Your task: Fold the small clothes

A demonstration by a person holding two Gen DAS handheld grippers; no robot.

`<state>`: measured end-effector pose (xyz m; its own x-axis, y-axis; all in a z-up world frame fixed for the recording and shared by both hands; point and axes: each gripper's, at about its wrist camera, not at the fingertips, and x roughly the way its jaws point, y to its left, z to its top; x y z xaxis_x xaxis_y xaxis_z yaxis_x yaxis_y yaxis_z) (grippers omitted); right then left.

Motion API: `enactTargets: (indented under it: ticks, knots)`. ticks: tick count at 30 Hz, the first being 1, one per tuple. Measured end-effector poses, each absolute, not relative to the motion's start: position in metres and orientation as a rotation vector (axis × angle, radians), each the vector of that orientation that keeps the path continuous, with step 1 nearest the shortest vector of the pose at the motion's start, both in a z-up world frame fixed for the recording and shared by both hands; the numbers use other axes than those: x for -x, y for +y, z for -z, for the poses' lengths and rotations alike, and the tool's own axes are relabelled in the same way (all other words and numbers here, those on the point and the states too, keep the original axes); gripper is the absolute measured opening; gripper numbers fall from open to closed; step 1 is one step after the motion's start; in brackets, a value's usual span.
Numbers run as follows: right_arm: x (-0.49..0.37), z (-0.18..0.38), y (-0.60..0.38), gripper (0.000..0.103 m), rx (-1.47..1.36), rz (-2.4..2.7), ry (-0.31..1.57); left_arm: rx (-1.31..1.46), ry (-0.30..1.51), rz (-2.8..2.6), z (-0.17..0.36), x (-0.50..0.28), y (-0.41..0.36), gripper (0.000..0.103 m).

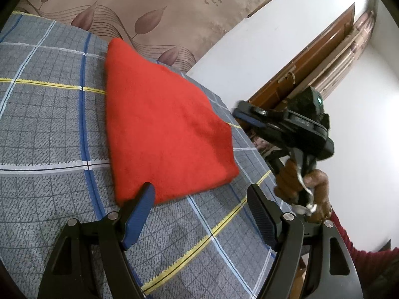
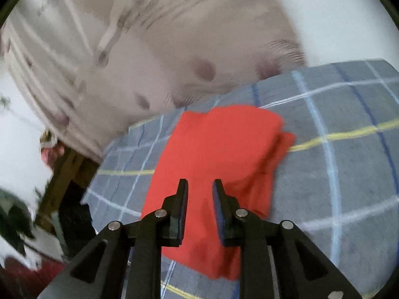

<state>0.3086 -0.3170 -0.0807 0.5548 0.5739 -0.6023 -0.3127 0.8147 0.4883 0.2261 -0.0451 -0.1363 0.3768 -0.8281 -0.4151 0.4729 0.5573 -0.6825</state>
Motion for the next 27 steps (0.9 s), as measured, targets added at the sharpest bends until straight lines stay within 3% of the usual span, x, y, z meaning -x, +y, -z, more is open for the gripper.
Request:
enactTargets:
  ticks: [2, 4, 12, 13, 19, 24, 27]
  knots:
    - [-0.323, 0.098, -0.298, 0.020, -0.225, -0.506, 0.894, 0.505, 0.818, 0.877, 0.136, -0.226, -0.045, 0.077]
    - [-0.337, 0.119, -0.292, 0.000, -0.096, -0.408, 0.936, 0.511, 0.821, 0.879, 0.136, -0.227, -0.045, 0.077]
    - [-0.333, 0.122, -0.328, 0.000, -0.289, -0.445, 0.877, 0.520, 0.825, 0.885, 0.136, -0.227, -0.043, 0.077]
    - [-0.327, 0.114, -0.328, 0.012, -0.282, -0.445, 0.855, 0.520, 0.824, 0.884, 0.136, -0.227, -0.043, 0.078]
    - [-0.279, 0.089, -0.300, 0.012, -0.160, -0.492, 0.800, 0.521, 0.825, 0.884, 0.136, -0.227, -0.043, 0.078]
    - [-0.251, 0.131, -0.281, 0.011, 0.059, -0.369, 0.920, 0.521, 0.824, 0.884, 0.136, -0.228, -0.043, 0.078]
    - [-0.244, 0.133, -0.302, 0.008, -0.074, -0.394, 0.899, 0.521, 0.824, 0.882, 0.136, -0.227, -0.043, 0.078]
